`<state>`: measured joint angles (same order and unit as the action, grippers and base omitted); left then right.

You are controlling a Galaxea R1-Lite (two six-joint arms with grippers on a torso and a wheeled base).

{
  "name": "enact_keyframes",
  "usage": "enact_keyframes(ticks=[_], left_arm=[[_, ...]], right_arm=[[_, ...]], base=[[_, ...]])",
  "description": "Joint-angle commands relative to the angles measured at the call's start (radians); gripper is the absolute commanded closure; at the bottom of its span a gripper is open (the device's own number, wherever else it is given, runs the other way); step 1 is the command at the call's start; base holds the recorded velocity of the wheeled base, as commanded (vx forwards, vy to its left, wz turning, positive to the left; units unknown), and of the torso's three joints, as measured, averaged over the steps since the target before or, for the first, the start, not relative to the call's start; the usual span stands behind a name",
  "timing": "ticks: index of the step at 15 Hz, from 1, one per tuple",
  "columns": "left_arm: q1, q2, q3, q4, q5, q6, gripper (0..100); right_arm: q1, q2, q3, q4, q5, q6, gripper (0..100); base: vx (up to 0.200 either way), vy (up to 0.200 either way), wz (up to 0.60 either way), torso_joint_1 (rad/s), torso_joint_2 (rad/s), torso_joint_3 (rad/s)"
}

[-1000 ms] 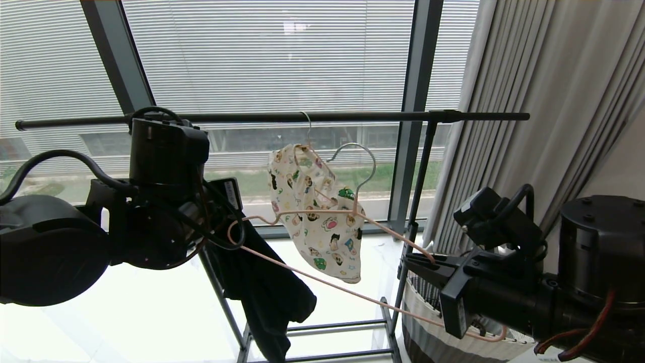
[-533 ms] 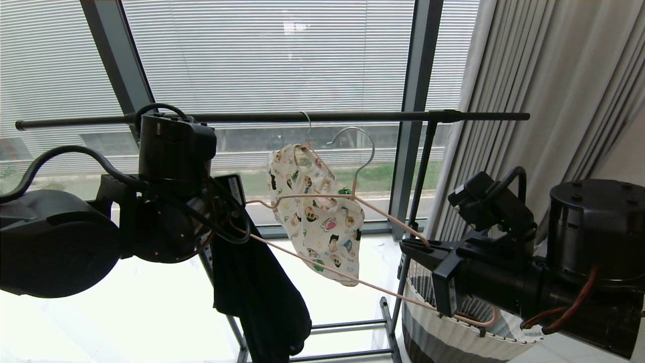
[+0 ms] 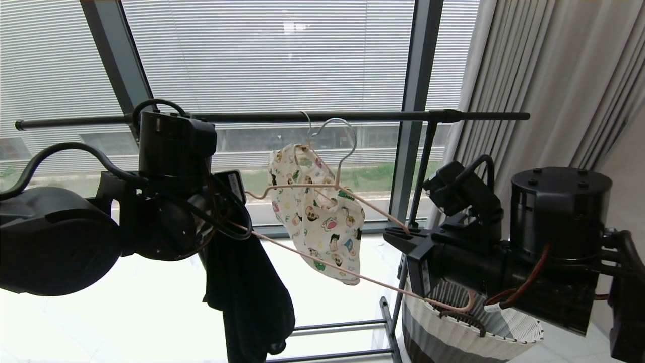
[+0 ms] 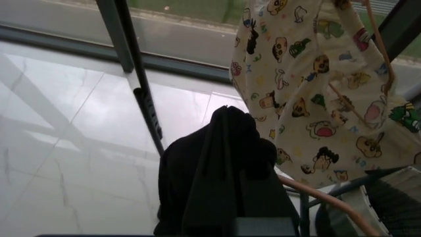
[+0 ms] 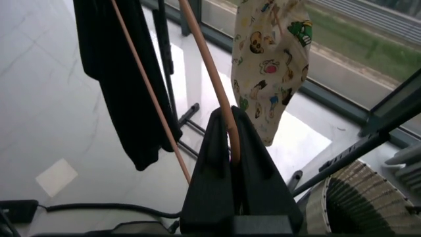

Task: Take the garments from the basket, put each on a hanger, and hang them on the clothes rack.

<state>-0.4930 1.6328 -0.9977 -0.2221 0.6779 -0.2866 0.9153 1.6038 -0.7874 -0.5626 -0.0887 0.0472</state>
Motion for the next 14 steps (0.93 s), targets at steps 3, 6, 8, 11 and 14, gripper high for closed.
enact_keyframes(ticks=[3, 6, 8, 11, 14], left_arm=[[-0.026, -0.004, -0.024, 0.000, 0.002, -0.032, 100], [-0.076, -0.008, -0.038, 0.000, 0.002, -0.036, 100], [-0.127, -0.017, -0.047, 0.000, 0.000, -0.036, 100], [-0.174, -0.037, -0.049, 0.000, -0.057, -0.031, 100], [-0.225, -0.047, -0.047, 0.000, -0.066, -0.031, 100]], right_arm=[[0.019, 0.087, -0.069, -0.010, -0.002, 0.006, 100], [0.050, 0.136, -0.099, -0.010, -0.003, 0.006, 100], [0.053, 0.166, -0.124, -0.010, -0.003, 0.006, 100], [0.066, 0.206, -0.141, -0.010, -0.002, 0.000, 100], [0.080, 0.240, -0.188, -0.010, -0.005, 0.006, 100]], base=[[0.000, 0.000, 0.00, 0.000, 0.00, 0.000], [0.000, 0.000, 0.00, 0.000, 0.00, 0.000], [0.000, 0.000, 0.00, 0.000, 0.00, 0.000], [0.000, 0.000, 0.00, 0.000, 0.00, 0.000], [0.000, 0.000, 0.00, 0.000, 0.00, 0.000]])
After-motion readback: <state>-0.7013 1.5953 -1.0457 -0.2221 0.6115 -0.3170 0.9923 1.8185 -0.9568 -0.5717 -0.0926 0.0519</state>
